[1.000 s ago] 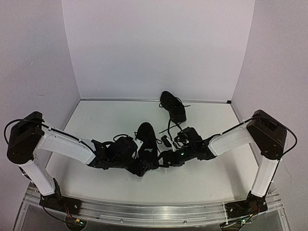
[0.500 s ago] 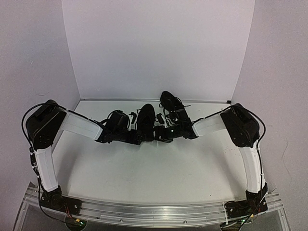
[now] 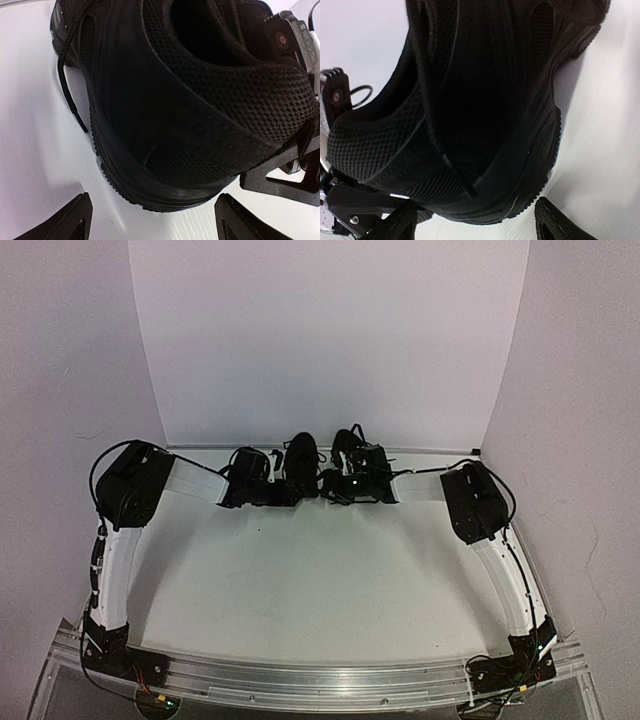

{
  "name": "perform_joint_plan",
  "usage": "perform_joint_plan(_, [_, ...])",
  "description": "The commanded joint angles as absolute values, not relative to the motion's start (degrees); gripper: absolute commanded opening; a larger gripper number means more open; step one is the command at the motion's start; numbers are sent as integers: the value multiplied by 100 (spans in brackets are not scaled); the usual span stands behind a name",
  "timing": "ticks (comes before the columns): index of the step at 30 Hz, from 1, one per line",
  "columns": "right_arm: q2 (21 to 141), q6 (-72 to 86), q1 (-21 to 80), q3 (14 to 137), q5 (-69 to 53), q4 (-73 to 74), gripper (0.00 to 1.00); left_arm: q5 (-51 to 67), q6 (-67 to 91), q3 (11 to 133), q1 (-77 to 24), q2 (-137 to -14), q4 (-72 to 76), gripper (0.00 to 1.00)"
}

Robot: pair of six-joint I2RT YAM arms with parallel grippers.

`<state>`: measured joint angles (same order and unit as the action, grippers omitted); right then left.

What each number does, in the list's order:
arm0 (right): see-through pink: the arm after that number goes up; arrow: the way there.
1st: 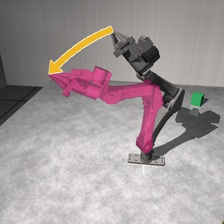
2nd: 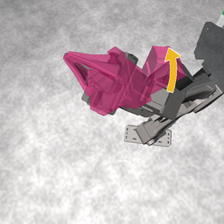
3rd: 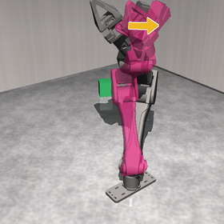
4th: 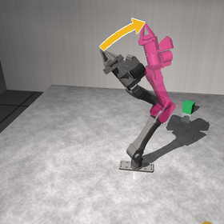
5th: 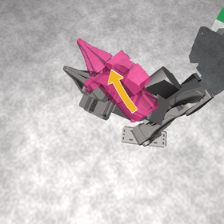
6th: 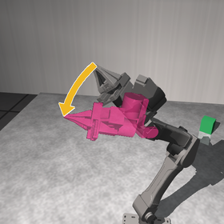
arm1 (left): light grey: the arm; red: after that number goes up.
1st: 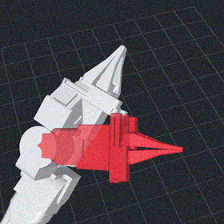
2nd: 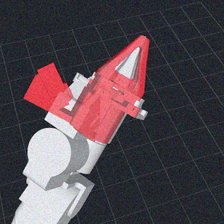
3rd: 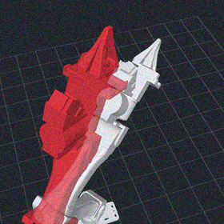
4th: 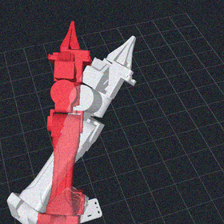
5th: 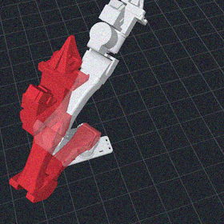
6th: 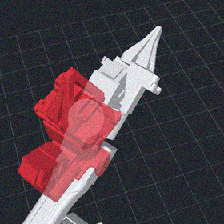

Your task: Tie the shoes

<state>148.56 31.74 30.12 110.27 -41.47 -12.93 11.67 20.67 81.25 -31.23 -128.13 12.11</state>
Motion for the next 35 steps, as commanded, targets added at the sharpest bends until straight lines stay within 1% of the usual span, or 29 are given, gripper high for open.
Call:
perform_joint_plan(1, [14958, 3180, 2902, 11574, -4121, -945, 78, 1378, 1827, 8688, -2994, -12784, 790, 90])
perform_joint_plan(5, [14100, 2816, 2894, 11127, -4204, -719, 83, 1473, 1793, 8716, -2857, -12244, 143, 99])
perform_joint_plan(8, [13180, 2552, 2893, 10361, -4235, -698, 89, 1480, 1798, 8645, -2787, -11668, -587, 100])
perform_joint_plan(13, [11484, 2049, 2896, 8822, -3991, -576, 94, 1191, 1968, 8117, -2762, -10563, -1345, 100])
perform_joint_plan(16, [10599, 1686, 2898, 7614, -3612, -548, 98, 933, 2273, 7368, -2762, -9903, -1414, 100])
perform_joint_plan(21, [9426, 1680, 2895, 5669, -3317, -933, 98, 879, 2757, 5875, -2768, -8740, -1062, 100])
perform_joint_plan(26, [8645, 2007, 2905, 4175, -3223, -1381, 98, 881, 3092, 4677, -2830, -8084, -719, 100])
perform_joint_plan(30, [8140, 2121, 2904, 3626, -3108, -1422, 98, 621, 3214, 4357, -3117, -7952, -662, 100])
perform_joint_plan(35, [8070, 2061, 2907, 3768, -3059, -1275, 98, 140, 3113, 4607, -3607, -8159, -787, 100])
